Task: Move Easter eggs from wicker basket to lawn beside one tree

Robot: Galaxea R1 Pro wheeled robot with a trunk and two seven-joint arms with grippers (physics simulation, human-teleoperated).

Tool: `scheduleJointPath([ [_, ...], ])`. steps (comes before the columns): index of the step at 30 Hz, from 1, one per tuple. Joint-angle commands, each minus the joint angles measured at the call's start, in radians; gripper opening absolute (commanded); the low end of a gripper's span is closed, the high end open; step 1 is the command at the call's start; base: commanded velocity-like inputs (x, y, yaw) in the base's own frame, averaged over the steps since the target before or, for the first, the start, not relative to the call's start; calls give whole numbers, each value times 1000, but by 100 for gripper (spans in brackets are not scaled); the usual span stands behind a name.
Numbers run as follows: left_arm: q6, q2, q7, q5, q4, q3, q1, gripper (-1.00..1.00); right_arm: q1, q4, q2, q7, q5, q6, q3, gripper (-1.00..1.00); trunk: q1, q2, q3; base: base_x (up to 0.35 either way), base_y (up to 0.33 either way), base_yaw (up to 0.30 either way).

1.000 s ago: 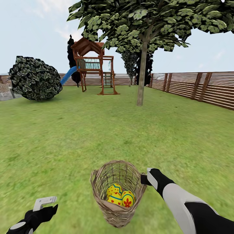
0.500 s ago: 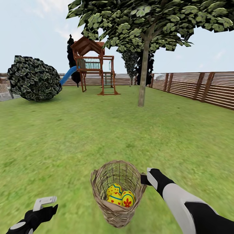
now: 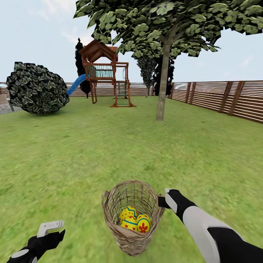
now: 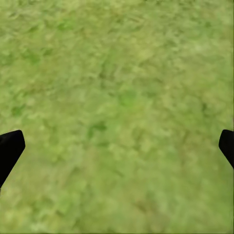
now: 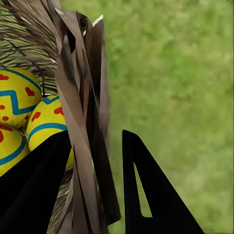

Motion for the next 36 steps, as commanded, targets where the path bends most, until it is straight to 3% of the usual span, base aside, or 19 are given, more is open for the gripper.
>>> scheduleJointPath([
  [1,5,0,-5,-1,-1,1,0,100,-1,-2,1,-7,-17,2,-10,-100,1,0,-1,308,105,0],
  [36,4,0,-4,-1,-2,1,0,100,-1,-2,2,-7,-18,2,-8,-100,1,0,-1,310,104,0],
])
